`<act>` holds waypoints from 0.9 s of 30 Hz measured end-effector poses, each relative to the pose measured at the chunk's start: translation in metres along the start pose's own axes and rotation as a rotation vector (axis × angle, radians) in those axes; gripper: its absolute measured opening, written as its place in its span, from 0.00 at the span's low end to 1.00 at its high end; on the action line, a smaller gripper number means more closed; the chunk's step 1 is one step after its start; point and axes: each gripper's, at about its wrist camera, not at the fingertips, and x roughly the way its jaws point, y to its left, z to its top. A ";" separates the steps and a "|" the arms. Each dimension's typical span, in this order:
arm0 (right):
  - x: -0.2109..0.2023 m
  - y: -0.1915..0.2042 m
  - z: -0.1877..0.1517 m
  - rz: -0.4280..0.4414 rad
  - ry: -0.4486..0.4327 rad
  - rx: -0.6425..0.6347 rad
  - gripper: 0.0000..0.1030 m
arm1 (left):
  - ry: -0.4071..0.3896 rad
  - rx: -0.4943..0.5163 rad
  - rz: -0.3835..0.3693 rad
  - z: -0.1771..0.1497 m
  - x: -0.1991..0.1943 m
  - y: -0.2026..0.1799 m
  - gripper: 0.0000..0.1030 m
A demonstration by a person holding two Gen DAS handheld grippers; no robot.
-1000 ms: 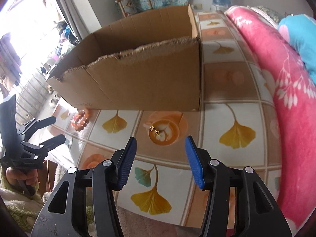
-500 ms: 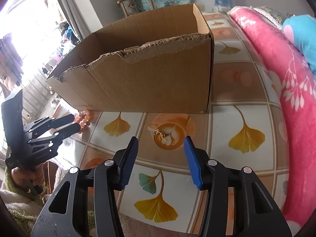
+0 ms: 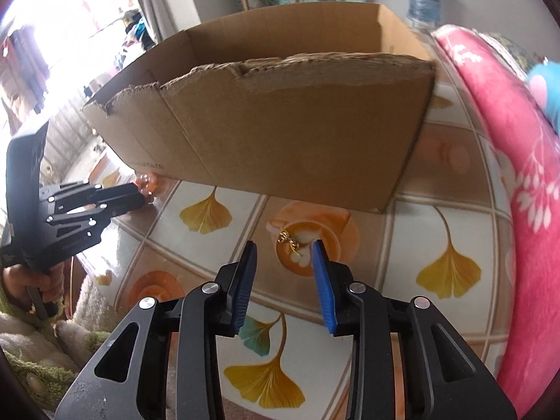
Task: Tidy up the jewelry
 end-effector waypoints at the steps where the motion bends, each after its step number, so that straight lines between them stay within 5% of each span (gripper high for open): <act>1: 0.002 0.001 0.001 -0.004 0.004 -0.007 0.27 | 0.000 0.001 0.001 0.000 0.000 0.000 0.20; 16: 0.016 0.008 0.001 -0.065 0.042 -0.061 0.01 | -0.002 0.017 0.011 0.001 0.001 -0.003 0.20; 27: -0.008 0.011 0.002 -0.037 -0.011 -0.056 0.00 | -0.007 0.028 0.019 0.001 0.001 -0.003 0.19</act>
